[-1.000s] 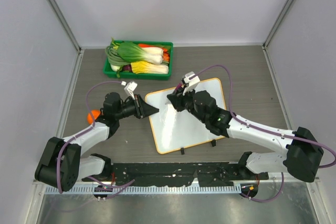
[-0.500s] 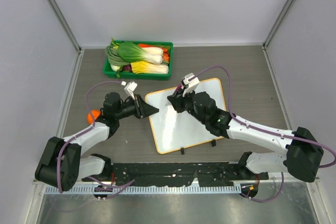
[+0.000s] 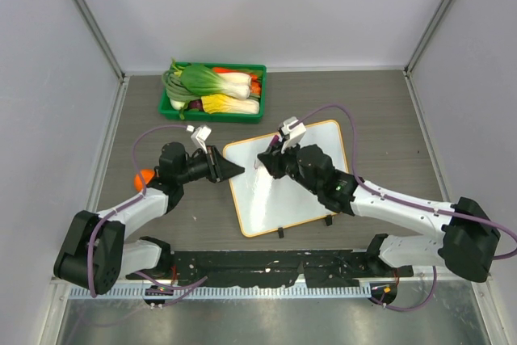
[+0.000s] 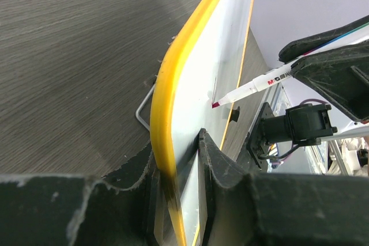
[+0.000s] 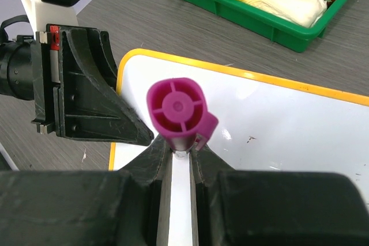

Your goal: Write a sentence on the whiteboard

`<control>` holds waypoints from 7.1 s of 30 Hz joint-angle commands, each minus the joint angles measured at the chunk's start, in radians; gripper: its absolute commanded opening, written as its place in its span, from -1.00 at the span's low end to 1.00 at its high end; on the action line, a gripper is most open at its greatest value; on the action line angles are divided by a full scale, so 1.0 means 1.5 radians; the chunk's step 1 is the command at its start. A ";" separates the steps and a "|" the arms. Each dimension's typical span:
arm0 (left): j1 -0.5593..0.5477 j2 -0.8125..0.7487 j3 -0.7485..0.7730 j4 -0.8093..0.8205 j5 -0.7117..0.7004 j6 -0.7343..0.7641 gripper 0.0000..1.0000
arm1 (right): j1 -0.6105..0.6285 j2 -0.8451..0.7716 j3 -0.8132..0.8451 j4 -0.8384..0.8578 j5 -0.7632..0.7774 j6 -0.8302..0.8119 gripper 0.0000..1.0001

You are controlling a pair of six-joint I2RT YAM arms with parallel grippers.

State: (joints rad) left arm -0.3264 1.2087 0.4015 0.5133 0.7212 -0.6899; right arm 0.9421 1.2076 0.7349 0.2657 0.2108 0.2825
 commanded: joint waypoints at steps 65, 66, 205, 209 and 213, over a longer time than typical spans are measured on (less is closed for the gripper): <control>-0.002 0.014 -0.022 -0.051 -0.085 0.118 -1.00 | 0.011 -0.030 -0.007 0.033 0.079 0.035 -0.99; -0.001 0.014 -0.021 -0.050 -0.084 0.119 -1.00 | 0.011 -0.030 -0.008 0.033 0.080 0.037 -0.99; -0.001 0.015 -0.021 -0.051 -0.083 0.120 -1.00 | -0.025 -0.110 -0.043 -0.006 0.075 0.077 -0.99; -0.001 0.016 -0.021 -0.051 -0.084 0.121 -1.00 | -0.025 -0.105 -0.033 0.001 0.082 0.071 -0.99; -0.001 0.015 -0.020 -0.051 -0.083 0.120 -1.00 | -0.025 -0.100 -0.028 0.011 0.084 0.067 -0.99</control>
State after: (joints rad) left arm -0.3264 1.2087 0.3996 0.5194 0.7235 -0.6758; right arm 0.9077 1.0664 0.6392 0.2146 0.3035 0.4030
